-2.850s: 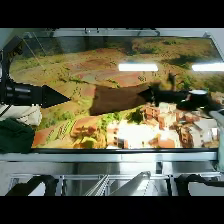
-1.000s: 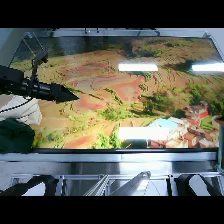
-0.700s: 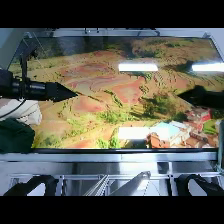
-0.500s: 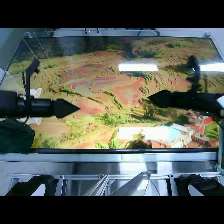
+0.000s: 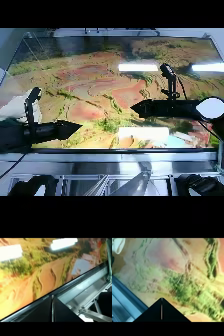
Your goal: Fold the shirts.
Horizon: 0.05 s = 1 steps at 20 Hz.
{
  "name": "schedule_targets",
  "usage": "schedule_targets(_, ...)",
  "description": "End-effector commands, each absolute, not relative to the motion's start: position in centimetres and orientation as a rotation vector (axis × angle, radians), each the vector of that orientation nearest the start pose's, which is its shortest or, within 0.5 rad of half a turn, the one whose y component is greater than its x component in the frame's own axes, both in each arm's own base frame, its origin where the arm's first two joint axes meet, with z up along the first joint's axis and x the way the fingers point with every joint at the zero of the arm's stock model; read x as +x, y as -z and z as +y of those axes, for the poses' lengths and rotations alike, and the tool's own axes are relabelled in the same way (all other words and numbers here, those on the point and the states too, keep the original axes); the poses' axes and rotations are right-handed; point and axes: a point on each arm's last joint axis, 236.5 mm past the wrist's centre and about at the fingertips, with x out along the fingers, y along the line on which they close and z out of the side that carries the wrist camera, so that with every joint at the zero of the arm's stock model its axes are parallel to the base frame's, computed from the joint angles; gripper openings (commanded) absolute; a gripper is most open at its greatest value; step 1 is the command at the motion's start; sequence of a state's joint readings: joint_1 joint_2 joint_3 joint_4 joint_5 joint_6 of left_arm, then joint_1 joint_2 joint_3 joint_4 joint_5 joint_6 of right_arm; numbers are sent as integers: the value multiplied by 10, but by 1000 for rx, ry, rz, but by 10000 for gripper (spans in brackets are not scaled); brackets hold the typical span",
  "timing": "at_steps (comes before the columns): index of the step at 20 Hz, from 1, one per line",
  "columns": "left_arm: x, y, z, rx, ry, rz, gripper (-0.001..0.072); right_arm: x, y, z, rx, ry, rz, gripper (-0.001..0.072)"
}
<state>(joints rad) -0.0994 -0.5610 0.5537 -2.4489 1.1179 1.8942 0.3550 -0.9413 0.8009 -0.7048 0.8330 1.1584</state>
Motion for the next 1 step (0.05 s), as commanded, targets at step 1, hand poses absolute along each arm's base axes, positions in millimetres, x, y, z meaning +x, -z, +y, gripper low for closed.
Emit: schedule_targets(1, 216, -85, -184, -460, 715, 937, 13, 291, -86, 254, 319, -813, 907, 20)
